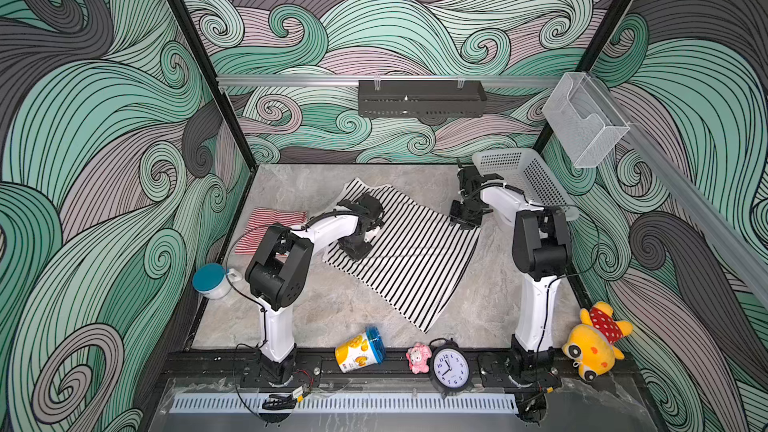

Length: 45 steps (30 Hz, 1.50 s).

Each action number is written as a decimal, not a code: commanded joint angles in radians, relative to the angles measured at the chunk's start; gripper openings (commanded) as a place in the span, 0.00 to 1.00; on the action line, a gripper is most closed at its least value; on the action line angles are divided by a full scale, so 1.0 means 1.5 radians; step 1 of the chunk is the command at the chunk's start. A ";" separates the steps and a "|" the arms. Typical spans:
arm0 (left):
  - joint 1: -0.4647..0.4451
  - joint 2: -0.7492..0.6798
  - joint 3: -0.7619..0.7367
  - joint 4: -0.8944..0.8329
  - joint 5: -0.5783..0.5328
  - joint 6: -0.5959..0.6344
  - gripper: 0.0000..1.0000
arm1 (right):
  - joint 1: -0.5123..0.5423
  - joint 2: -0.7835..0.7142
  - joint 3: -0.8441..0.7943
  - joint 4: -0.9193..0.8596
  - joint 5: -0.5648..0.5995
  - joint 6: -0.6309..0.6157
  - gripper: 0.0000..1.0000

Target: Fold and stack the tank tops

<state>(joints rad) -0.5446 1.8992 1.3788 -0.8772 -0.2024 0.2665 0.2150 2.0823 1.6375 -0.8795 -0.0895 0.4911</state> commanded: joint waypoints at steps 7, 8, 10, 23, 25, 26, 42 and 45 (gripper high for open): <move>0.077 0.144 0.222 0.015 -0.010 0.019 0.32 | 0.153 -0.219 -0.244 0.046 0.008 0.040 0.41; 0.087 0.168 0.248 0.012 -0.005 0.019 0.32 | 0.169 -0.238 -0.274 0.064 -0.002 0.051 0.41; 0.104 0.209 0.291 0.007 -0.001 0.017 0.32 | 0.194 -0.265 -0.324 0.097 -0.025 0.072 0.43; 0.146 0.254 0.306 0.006 0.014 0.004 0.32 | 0.257 -0.273 -0.496 0.190 -0.042 0.135 0.57; 0.146 0.241 0.279 0.013 0.014 0.004 0.32 | 0.239 -0.258 -0.502 0.178 -0.041 0.121 0.57; 0.146 0.235 0.265 0.015 0.013 0.004 0.32 | 0.225 -0.251 -0.506 0.173 -0.046 0.111 0.57; 0.125 0.102 0.065 -0.007 0.087 -0.043 0.31 | 0.005 -0.098 -0.293 0.079 -0.067 -0.025 0.57; 0.115 0.076 0.034 -0.013 0.104 -0.060 0.31 | -0.014 -0.051 -0.230 0.064 -0.074 -0.027 0.56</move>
<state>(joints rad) -0.3500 2.0525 1.4616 -0.8444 -0.1032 0.2165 0.2192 1.9221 1.2541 -0.7498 -0.2356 0.4812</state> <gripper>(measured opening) 0.307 0.566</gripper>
